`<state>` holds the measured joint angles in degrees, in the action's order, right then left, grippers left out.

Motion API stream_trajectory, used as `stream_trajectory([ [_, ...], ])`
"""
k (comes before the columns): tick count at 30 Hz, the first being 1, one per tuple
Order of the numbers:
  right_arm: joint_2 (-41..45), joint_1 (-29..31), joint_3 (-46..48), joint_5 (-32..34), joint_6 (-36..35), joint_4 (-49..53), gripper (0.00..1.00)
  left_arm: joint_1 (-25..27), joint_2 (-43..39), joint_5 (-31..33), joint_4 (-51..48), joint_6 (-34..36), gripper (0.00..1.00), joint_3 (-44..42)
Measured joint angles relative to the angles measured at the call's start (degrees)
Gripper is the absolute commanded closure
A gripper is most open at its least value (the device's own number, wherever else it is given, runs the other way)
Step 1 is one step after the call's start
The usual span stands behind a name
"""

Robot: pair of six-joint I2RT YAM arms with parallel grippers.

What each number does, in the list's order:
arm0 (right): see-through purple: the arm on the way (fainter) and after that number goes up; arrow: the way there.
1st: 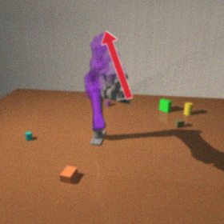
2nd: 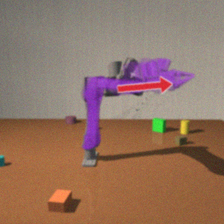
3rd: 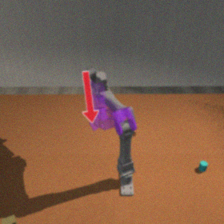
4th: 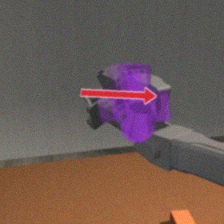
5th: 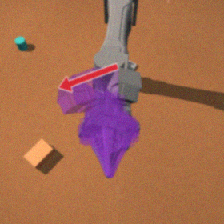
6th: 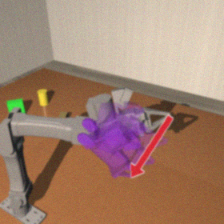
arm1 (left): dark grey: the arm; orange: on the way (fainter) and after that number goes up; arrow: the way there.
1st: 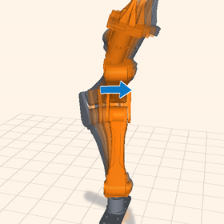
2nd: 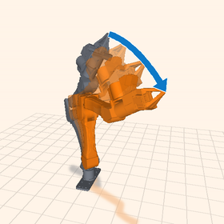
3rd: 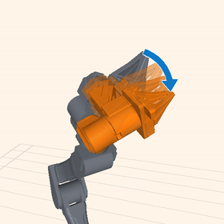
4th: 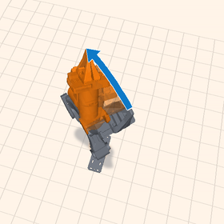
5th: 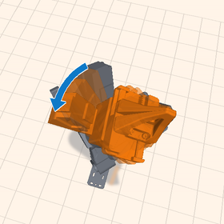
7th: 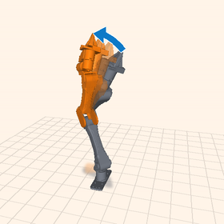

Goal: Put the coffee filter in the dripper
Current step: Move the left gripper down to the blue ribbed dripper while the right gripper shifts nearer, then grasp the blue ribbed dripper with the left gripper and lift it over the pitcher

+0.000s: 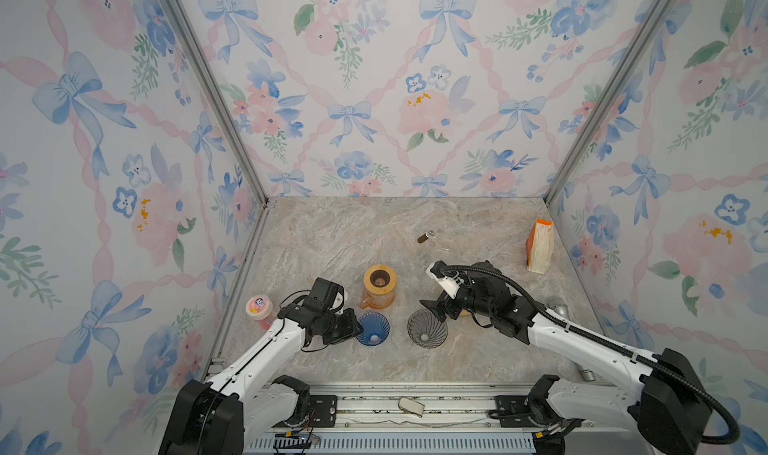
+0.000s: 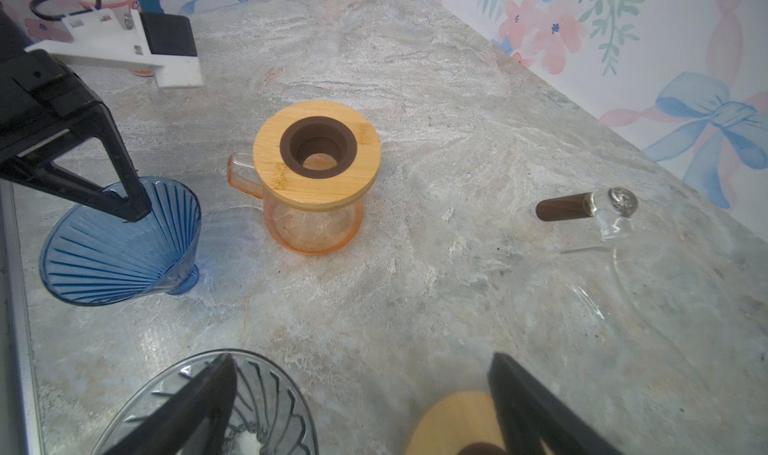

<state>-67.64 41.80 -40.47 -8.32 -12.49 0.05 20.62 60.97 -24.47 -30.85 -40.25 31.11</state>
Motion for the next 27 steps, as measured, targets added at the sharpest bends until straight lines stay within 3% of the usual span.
stream_trajectory([
  [17,0.00,0.00,0.00,-0.26,-0.20,-0.35,0.03,0.04,0.35,-0.50,0.48,0.13,0.94,0.52],
  [27,-0.42,0.00,0.00,-0.26,-0.26,-0.39,0.04,0.09,-4.44,-2.86,0.50,-0.33,1.00,0.50],
])
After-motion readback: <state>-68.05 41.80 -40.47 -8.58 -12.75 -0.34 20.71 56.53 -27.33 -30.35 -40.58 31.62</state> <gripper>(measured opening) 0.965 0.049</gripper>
